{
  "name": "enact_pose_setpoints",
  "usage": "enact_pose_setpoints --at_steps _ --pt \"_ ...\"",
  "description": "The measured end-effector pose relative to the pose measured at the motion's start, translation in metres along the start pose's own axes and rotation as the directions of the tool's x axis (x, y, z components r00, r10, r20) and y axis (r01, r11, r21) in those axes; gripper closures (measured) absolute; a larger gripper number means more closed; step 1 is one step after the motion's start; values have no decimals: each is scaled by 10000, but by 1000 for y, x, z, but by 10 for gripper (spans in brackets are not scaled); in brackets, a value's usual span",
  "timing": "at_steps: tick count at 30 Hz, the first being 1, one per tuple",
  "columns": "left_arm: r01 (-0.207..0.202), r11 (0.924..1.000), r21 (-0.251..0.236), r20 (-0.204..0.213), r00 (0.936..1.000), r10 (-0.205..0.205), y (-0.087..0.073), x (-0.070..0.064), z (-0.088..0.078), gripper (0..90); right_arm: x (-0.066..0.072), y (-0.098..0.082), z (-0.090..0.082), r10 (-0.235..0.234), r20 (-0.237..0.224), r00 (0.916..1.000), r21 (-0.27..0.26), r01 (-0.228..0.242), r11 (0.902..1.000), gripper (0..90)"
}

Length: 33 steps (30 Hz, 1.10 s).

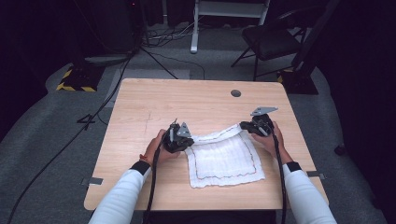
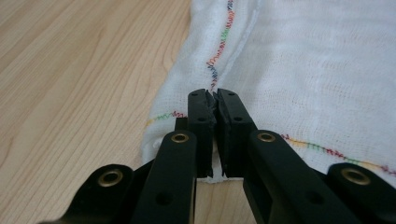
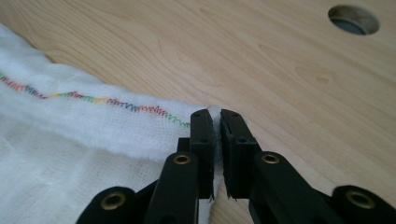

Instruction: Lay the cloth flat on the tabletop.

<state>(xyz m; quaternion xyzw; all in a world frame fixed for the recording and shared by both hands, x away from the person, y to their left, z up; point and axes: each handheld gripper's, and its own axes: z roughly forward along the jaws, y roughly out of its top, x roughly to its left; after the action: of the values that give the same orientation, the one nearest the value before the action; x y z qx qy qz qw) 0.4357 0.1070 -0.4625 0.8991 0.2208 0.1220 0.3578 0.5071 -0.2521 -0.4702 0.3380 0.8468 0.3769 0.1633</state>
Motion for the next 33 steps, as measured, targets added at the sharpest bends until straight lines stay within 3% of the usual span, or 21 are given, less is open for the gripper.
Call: enact_pose_setpoints --at_steps 1,2,4,5,11,12,15,21,25,28,33 --pt "0 10000 0 0 10000 0 0 0 0 853 0 0 0 0 0 10000 0 0 10000 848" --pt "178 9990 -406 -227 9996 -188 2 5 -10 853 1 3 -11 -106 -83 9999 -259 104 9996 852" --pt "286 9976 -625 -155 9994 -296 3 8 -14 854 2 5 -17 -141 -107 9998 -391 137 9991 853" --pt "367 9949 -941 -184 9991 -386 4 11 -23 855 4 7 -28 -197 -226 9996 -707 181 9973 854" --pt "-32 9888 -1495 -608 9981 -60 15 5 -45 856 15 15 -53 -520 -182 9985 -1178 495 9918 857" --pt "-140 9866 -1627 -678 9977 30 18 2 -52 856 22 20 -66 -634 -150 9979 -1436 606 9878 858" --pt "-432 9785 -2018 -830 9962 269 24 -3 -72 856 31 26 -85 -853 6 9964 -1665 842 9824 858" --pt "-831 9724 -2181 -1062 9925 610 32 -13 -86 857 50 34 -120 -1146 426 9925 -2052 1209 9712 859" --pt "-1080 9650 -2389 -1229 9892 803 39 -17 -97 858 59 38 -137 -1089 677 9917 -2304 1218 9654 859" --pt "-1230 9607 -2487 -1421 9858 894 48 -14 -106 858 63 42 -146 -1095 775 9910 -2358 1249 9637 859" --pt "-1111 9627 -2468 -1586 9847 729 58 -4 -106 858 62 48 -148 -1048 913 9903 -2314 1235 9650 859"
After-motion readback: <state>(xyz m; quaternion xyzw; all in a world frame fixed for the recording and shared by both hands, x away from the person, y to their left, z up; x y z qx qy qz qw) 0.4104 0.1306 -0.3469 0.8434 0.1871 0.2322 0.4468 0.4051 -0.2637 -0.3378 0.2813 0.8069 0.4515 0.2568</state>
